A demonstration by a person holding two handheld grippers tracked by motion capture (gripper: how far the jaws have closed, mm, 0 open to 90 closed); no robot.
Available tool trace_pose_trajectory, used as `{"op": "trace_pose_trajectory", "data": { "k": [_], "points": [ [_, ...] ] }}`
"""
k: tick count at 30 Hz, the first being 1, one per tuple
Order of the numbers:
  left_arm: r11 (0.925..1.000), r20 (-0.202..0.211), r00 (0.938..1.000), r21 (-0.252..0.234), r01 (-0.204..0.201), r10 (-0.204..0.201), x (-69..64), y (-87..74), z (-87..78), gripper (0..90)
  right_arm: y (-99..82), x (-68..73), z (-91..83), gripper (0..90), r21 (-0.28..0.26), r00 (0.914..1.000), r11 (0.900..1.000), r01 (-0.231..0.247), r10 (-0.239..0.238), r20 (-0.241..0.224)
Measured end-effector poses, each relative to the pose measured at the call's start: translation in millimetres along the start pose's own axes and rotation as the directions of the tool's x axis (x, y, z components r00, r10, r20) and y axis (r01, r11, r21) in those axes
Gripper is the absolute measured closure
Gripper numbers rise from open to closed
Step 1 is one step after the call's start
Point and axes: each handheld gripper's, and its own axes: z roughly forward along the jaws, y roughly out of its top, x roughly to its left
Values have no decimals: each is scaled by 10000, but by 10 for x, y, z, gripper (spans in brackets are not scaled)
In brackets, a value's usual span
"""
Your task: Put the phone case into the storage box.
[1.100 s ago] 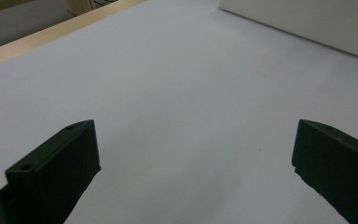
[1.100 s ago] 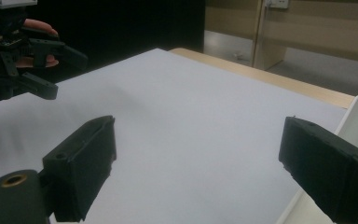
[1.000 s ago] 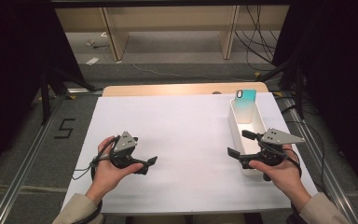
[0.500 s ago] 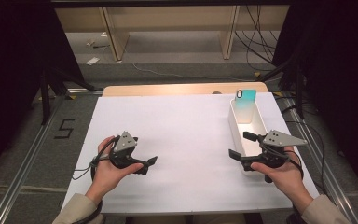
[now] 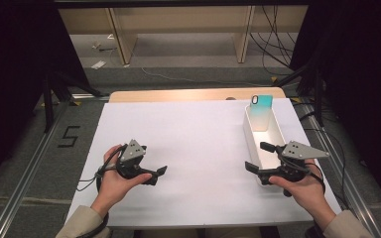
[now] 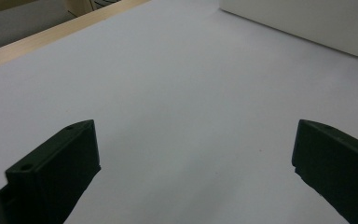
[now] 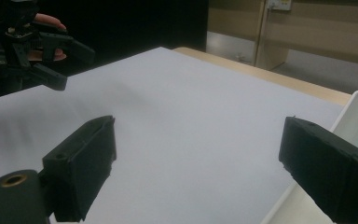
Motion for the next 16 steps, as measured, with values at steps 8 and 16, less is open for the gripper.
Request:
{"op": "trace_pose_trajectory", "data": {
  "k": [8,16],
  "points": [
    [10000,10,10000,16,-26,26,3,1,2,2,-10,4,7,118,-32,10000,10000,-49,49,-38],
    [10000,9,10000,20,-33,33,4,5,7,2,-14,5,14,116,-33,10000,10000,-52,52,-65]
  ]
}}
